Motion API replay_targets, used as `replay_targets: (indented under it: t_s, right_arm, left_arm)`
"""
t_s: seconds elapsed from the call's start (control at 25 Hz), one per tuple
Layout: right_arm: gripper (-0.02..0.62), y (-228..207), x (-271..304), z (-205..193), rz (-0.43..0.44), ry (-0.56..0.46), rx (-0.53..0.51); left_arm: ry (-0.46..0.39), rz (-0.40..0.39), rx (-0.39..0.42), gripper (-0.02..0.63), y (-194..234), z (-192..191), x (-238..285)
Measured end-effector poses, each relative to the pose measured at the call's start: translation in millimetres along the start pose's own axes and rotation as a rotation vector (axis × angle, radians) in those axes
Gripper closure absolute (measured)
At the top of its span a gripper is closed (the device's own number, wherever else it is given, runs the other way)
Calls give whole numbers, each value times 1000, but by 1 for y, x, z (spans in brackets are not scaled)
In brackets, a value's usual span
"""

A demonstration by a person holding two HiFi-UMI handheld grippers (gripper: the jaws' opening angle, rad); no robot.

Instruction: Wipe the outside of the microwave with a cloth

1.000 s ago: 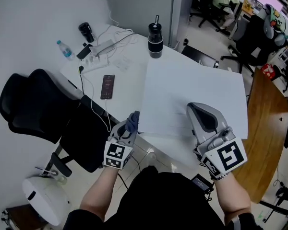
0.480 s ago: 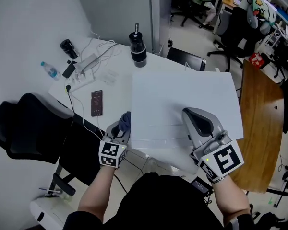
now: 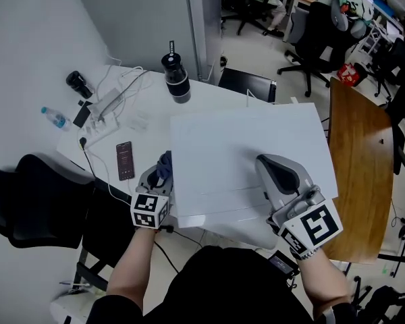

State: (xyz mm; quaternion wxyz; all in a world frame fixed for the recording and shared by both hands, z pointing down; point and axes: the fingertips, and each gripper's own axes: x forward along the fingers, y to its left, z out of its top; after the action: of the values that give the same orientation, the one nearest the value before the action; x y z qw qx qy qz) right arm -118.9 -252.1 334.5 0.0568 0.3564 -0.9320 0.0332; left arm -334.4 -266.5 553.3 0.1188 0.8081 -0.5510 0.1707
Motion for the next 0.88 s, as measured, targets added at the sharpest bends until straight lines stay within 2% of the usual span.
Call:
replay_targets:
  t_s: [0.88]
  right_arm:
    - [595,-20,19,-4,-59,29,0]
  left_arm:
    - [15,-3,-4,523,46,19,67]
